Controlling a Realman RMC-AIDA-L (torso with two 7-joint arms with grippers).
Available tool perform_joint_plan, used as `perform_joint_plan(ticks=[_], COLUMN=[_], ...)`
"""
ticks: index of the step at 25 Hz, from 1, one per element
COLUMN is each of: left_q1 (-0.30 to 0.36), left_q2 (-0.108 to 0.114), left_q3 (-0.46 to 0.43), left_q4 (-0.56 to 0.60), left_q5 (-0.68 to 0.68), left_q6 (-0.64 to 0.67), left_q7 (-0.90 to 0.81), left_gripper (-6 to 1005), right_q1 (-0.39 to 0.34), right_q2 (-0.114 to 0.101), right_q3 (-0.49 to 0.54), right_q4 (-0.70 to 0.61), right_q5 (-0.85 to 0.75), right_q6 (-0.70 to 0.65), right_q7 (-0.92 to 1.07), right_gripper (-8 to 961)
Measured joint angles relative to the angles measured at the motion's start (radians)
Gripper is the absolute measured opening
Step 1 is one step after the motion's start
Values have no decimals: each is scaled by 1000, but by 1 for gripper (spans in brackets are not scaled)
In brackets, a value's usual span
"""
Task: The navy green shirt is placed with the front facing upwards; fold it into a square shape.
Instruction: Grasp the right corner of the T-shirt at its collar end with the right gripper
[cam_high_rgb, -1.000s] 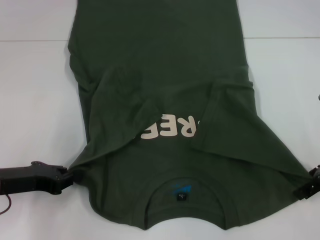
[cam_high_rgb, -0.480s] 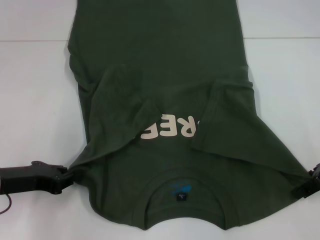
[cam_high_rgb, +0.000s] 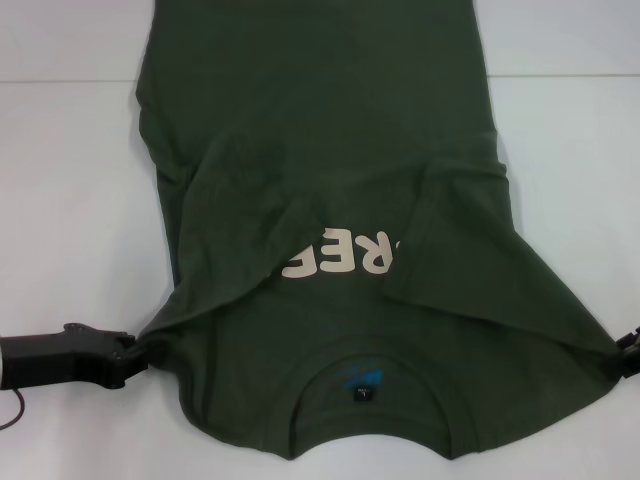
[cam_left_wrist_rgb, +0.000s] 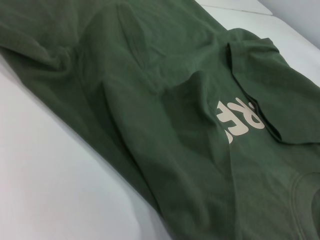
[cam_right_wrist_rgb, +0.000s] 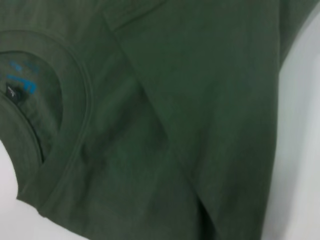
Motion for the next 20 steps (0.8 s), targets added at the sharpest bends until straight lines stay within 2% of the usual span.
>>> perform_joint_plan(ticks=[1,6,20], left_q1=[0,-3,-12], left_q2=[0,0,-1], left_q3=[0,0,0], left_q4=[-2,-5,-6], left_q5=[0,0,-5], left_q6=[0,-1,-2], left_q7=[0,-1,-5], left_gripper=[45,45,45], right_q1=[0,2,3], right_q2=[0,-1,-1], right_q3=[2,1,6], right_q4=[-6,-5,36], right_q5=[0,-2,-4], right_q6=[-1,2,33], right_q7=[0,0,-27], right_gripper=[421,425,348])
